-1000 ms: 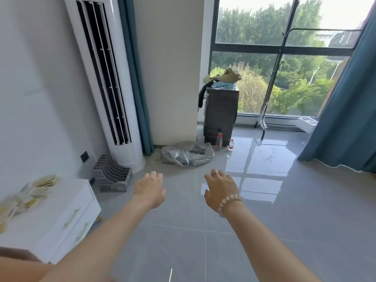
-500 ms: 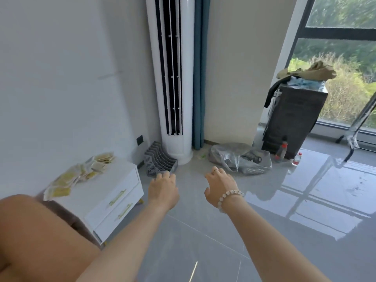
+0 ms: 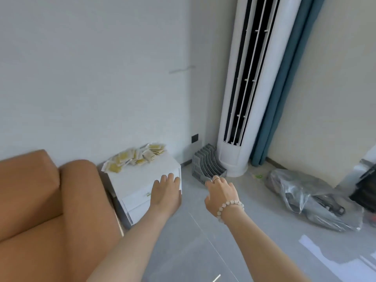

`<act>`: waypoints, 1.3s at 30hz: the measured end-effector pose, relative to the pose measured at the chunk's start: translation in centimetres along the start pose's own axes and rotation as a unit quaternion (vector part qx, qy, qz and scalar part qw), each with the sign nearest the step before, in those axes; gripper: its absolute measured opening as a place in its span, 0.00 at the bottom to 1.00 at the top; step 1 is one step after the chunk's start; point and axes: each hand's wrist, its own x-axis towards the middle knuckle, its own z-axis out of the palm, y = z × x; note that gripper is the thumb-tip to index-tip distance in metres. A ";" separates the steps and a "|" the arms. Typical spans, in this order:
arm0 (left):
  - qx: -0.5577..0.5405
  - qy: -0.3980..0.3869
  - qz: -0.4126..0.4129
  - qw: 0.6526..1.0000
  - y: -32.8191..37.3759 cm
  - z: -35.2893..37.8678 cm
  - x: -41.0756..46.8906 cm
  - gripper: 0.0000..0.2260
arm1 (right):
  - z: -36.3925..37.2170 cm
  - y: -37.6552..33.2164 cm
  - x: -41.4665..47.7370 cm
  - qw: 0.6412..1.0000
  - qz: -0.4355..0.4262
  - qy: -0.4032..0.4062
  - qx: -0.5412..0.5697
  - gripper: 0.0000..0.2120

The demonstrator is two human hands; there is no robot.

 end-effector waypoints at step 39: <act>-0.050 -0.031 -0.262 0.963 -29.3 20.5 31.1 0.17 | 9.9 -14.4 53.0 0.967 -0.192 -0.163 -0.032 0.18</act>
